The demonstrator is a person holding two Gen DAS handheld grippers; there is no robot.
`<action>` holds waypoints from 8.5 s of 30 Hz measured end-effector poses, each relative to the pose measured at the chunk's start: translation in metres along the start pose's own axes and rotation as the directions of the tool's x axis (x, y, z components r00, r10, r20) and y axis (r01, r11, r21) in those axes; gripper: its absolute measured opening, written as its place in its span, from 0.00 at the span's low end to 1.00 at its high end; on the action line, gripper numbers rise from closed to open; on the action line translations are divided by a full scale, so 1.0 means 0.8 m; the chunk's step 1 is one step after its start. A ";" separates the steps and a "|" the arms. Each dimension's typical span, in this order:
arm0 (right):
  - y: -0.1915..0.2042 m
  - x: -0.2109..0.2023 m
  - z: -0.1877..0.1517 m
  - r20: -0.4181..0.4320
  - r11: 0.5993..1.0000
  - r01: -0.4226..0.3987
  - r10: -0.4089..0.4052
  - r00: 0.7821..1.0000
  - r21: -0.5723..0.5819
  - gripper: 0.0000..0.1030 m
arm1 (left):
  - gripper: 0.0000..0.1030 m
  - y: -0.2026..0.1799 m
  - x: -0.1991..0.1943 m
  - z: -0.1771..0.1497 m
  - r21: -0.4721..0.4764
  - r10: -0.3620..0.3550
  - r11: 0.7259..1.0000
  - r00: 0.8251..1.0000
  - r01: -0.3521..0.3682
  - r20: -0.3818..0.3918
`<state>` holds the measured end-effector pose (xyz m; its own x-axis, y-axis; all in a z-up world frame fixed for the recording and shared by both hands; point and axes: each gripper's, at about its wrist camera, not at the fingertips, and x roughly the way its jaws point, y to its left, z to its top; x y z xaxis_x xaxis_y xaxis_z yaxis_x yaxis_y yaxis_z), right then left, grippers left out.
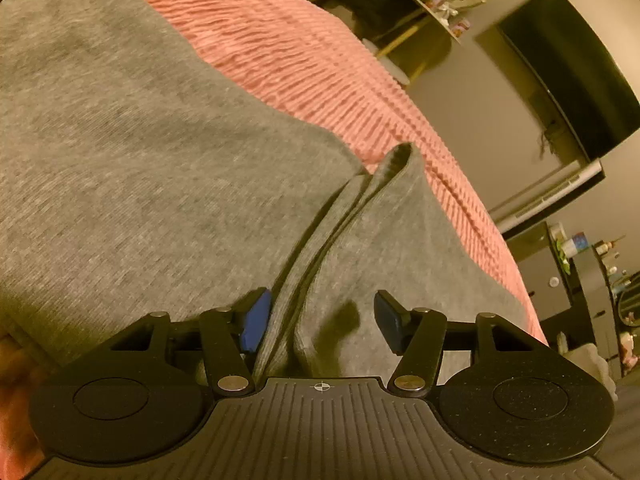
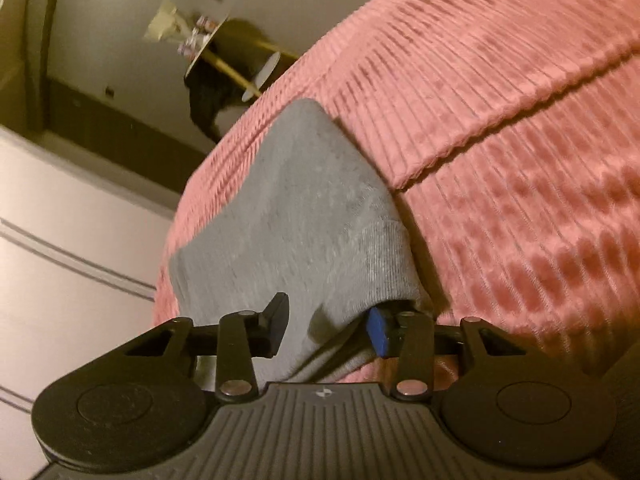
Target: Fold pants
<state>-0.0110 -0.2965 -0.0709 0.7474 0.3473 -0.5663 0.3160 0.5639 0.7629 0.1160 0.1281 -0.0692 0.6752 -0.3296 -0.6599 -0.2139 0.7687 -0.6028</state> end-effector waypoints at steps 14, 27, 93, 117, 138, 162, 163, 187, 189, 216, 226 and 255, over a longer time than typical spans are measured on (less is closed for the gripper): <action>0.022 0.007 0.000 0.161 0.944 0.308 -0.287 0.944 -0.122 0.13 | 0.64 0.002 -0.005 0.000 -0.009 -0.006 1.000 1.000 0.006 0.014; 0.081 -0.043 -0.026 0.012 0.879 0.119 -0.128 0.992 -0.462 0.40 | 0.63 -0.008 0.003 -0.003 0.042 -0.041 0.998 0.999 0.042 -0.027; 0.084 0.065 0.032 0.113 0.840 0.079 -0.021 0.993 -0.537 0.50 | 0.16 -0.090 -0.166 -0.001 0.602 -0.224 0.797 0.902 -0.048 0.369; 0.071 0.096 0.057 -0.132 0.941 -0.196 0.164 0.977 -0.275 0.92 | 0.93 -0.087 -0.086 -0.077 0.452 0.062 0.887 0.994 -0.098 0.093; 0.084 0.145 0.045 -0.166 0.981 -0.147 0.125 0.978 -0.127 0.80 | 0.77 -0.059 -0.044 -0.073 0.351 0.164 0.930 0.979 -0.113 -0.119; 0.139 -0.002 0.038 0.118 0.927 -0.186 0.235 0.965 -0.325 0.33 | 0.54 -0.049 -0.047 -0.068 0.295 0.211 0.940 0.972 -0.173 -0.100; 0.127 -0.002 0.038 0.119 0.932 -0.148 0.197 0.973 -0.331 0.34 | 0.54 -0.051 -0.045 -0.069 0.306 0.221 0.935 0.970 -0.181 -0.099; 0.020 0.060 0.059 0.003 0.996 -0.077 0.077 0.997 0.047 0.45 | 0.75 -0.047 -0.122 -0.051 0.150 -0.053 0.987 0.998 0.059 -0.041; 0.036 0.053 0.054 0.028 0.998 -0.038 0.040 0.999 -0.059 0.41 | 0.78 -0.044 -0.130 -0.047 0.151 -0.037 0.988 0.999 0.040 -0.018; 0.124 -0.012 0.047 0.303 0.813 0.229 -0.067 0.950 -0.536 0.39 | 0.75 -0.070 -0.034 -0.055 0.359 0.258 0.894 0.963 -0.267 0.073; 0.160 0.097 0.020 0.273 0.521 0.300 -0.130 0.953 -0.799 0.19 | 0.72 -0.072 -0.034 -0.058 0.374 0.277 0.883 0.958 -0.282 0.067; 0.093 -0.033 0.038 -0.002 0.805 0.002 -0.004 1.000 -0.593 0.66 | 0.81 -0.055 -0.050 -0.060 0.408 0.183 0.908 0.966 -0.095 -0.183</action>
<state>0.0103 -0.2861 0.0106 0.7446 0.3465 -0.5705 -0.0902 0.8991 0.4284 0.0646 0.0812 -0.0380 0.4839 -0.2778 -0.8299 0.0293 0.9529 -0.3018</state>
